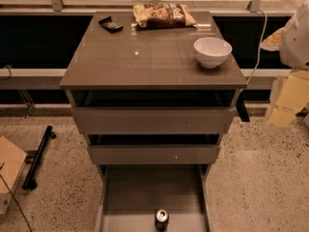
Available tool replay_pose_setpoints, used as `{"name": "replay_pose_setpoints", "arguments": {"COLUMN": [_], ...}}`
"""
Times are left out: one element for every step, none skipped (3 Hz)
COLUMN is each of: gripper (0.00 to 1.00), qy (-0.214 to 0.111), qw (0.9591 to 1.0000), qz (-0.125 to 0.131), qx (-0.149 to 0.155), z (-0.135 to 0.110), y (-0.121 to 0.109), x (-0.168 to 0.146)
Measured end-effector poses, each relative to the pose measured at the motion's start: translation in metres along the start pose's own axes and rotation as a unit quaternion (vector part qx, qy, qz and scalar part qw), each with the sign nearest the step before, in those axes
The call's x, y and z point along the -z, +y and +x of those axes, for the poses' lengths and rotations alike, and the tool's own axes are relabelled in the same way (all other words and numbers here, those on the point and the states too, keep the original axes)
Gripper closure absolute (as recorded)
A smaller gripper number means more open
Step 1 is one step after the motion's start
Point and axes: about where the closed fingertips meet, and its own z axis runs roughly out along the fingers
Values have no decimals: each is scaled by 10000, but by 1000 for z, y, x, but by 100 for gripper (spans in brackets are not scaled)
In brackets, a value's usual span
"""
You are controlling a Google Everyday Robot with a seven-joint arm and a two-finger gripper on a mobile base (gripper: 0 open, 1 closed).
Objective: Pick pepsi can from bottom drawer and place on counter
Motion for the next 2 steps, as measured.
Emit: {"name": "replay_pose_setpoints", "arguments": {"gripper": [0, 19], "qy": [-2, -116], "qw": [10000, 9999], "qz": [0, 10], "qx": [0, 21], "z": [0, 0], "y": [0, 3], "x": [0, -6]}}
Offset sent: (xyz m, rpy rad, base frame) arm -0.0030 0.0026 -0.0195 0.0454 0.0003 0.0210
